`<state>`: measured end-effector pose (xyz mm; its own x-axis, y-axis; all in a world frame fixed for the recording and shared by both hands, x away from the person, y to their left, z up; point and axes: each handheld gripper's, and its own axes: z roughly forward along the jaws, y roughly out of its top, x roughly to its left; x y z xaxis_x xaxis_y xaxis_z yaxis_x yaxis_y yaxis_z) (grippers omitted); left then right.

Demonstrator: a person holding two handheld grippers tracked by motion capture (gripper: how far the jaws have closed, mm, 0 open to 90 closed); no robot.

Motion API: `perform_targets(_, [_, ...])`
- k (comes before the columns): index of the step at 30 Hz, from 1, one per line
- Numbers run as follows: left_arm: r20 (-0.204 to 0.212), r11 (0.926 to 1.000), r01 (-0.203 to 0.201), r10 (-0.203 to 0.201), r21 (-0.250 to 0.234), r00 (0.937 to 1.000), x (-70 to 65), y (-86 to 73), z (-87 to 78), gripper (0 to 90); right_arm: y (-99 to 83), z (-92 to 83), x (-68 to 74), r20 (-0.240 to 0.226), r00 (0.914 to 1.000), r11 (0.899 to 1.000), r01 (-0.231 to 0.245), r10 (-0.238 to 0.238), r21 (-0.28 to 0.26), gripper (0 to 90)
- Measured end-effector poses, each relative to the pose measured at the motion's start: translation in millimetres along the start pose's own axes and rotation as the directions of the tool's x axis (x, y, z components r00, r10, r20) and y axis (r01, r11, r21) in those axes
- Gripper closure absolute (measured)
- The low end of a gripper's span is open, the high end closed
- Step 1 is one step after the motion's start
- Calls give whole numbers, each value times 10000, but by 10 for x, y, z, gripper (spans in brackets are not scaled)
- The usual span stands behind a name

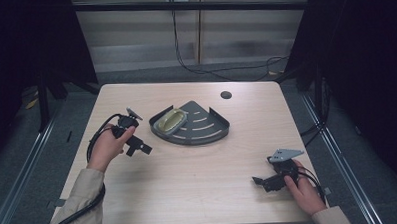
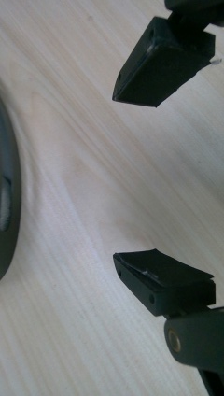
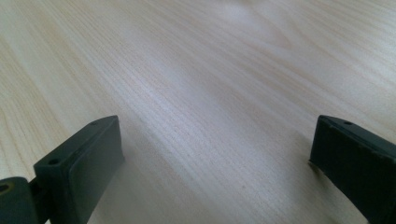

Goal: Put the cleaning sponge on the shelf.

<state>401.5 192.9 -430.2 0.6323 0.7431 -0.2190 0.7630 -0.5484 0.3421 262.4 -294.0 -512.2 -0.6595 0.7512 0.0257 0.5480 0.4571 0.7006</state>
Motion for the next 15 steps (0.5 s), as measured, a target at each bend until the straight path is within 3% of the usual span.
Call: perform_targets(15, [-188,9993,-225,230,290,9996,-19,-300,109,189,0,0,0,4,10000,10000,1,-1,0,19])
